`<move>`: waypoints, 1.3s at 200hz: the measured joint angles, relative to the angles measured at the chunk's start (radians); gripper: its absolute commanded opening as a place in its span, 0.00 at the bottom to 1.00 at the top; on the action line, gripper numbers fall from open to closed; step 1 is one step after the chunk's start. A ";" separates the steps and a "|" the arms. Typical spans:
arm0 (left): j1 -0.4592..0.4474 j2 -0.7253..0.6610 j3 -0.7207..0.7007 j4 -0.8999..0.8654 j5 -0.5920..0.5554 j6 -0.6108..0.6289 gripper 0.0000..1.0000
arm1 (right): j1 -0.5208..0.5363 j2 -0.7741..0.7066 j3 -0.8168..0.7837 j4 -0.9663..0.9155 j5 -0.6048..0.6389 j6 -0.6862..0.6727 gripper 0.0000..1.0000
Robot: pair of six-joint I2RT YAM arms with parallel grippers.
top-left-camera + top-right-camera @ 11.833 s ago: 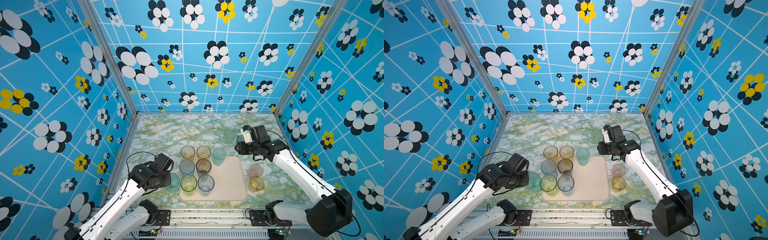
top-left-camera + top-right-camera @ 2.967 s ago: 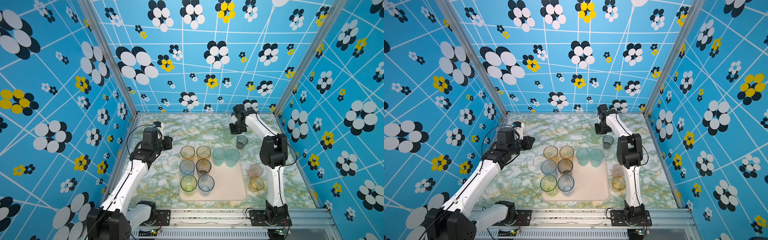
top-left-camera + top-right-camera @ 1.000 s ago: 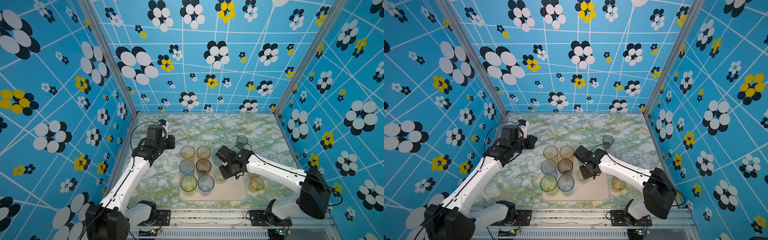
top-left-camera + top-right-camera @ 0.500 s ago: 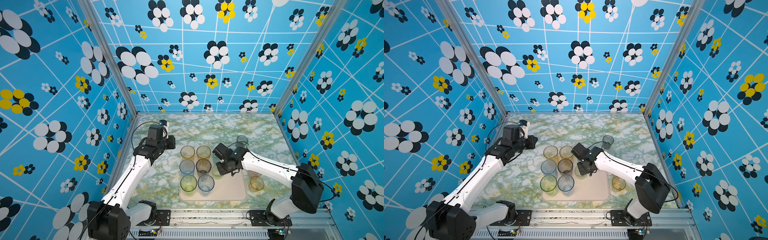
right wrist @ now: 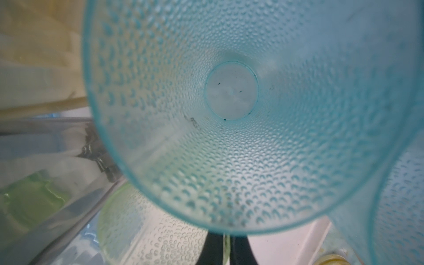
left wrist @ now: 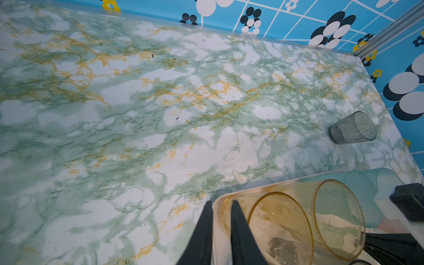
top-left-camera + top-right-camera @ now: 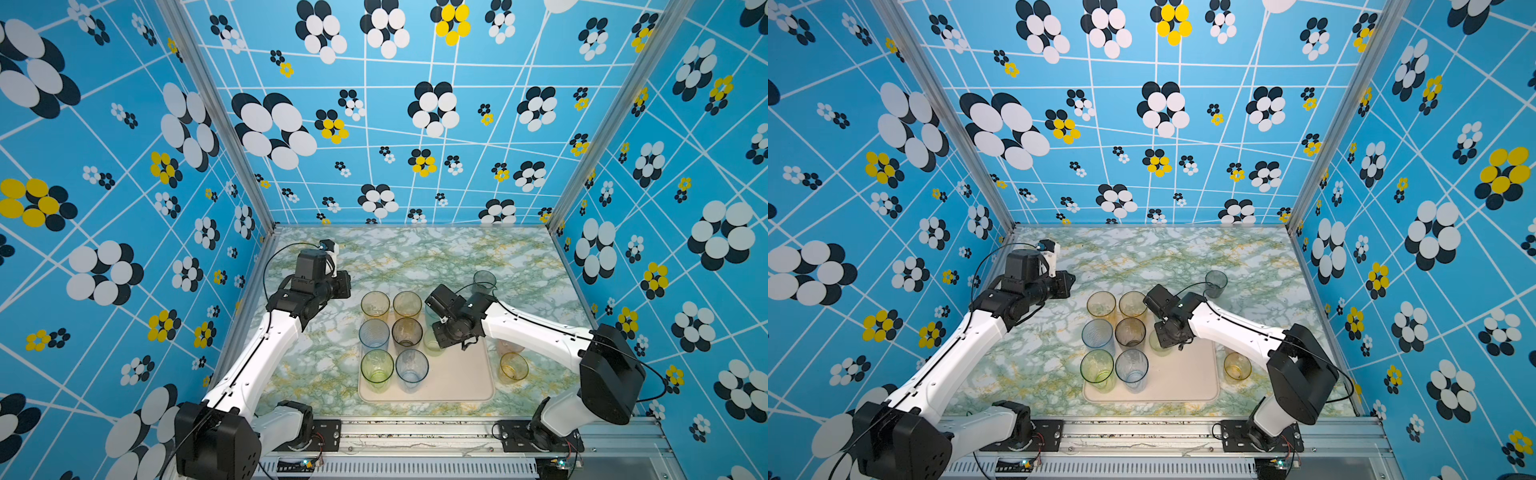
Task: Place the glasses into the tray
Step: Place the glass on the tray.
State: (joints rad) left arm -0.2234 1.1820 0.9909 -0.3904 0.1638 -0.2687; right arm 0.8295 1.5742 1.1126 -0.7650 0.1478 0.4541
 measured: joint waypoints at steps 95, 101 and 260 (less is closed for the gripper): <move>0.000 0.000 0.000 -0.006 0.000 0.000 0.18 | -0.002 0.000 0.000 0.016 -0.007 0.007 0.18; 0.000 0.000 0.000 -0.006 0.000 0.000 0.18 | -0.002 0.000 0.000 0.016 -0.007 0.007 0.18; 0.000 0.000 -0.001 -0.006 -0.015 0.008 0.17 | -0.002 -0.149 0.000 -0.031 -0.011 -0.006 0.21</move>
State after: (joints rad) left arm -0.2230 1.1820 0.9897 -0.3965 0.1490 -0.2611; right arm 0.8272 1.4250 1.1126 -0.7959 0.1364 0.4484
